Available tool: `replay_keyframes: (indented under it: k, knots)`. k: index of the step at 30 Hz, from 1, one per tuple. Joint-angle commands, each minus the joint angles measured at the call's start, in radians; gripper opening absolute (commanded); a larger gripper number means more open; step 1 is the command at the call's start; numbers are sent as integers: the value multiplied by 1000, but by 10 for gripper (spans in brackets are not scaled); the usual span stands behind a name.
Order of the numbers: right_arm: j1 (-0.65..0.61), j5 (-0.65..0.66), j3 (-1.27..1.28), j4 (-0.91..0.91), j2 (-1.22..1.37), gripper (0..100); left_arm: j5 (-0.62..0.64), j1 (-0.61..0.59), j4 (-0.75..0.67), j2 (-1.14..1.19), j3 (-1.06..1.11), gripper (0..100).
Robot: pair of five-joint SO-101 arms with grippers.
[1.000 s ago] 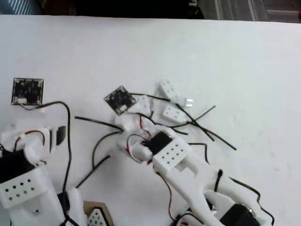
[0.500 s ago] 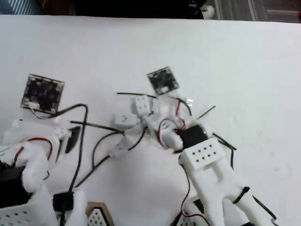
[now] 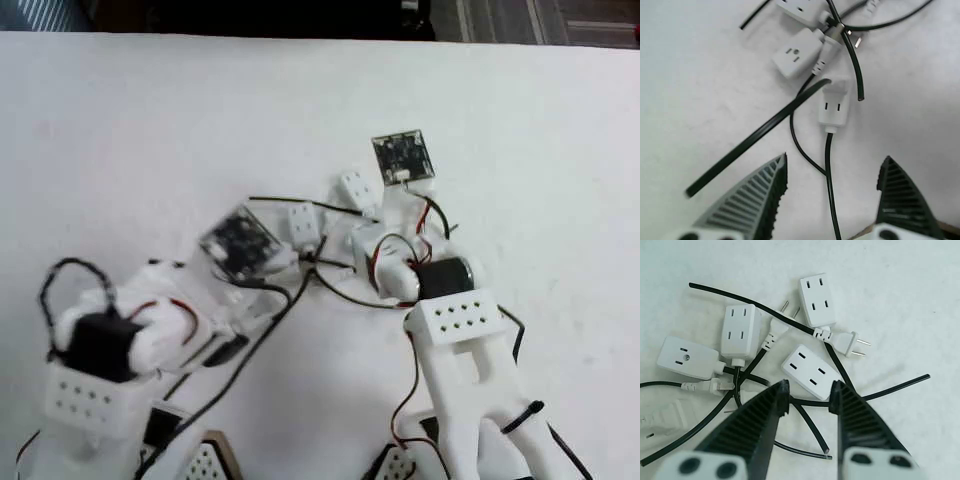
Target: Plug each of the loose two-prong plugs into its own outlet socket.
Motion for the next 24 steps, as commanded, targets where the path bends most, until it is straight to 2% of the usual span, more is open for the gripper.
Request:
replay_keyframes:
  k: [1, 7, 11, 14, 24]
  knots:
    - [10, -2, -14, -2, -28, 136, -48, 47, -132, -2, 157, 294]
    - [10, -2, -14, -2, -27, 136, -51, 51, -325, -1, 310, 294]
    - [10, -2, -12, -2, -27, 136, -52, 51, -405, 99, 339, 295]
    - [7, -2, -12, -2, -27, 137, -48, 50, -451, 243, 287, 296]
    - [8, 0, 26, -54, -27, 136, -48, 48, -480, 688, 28, 294]
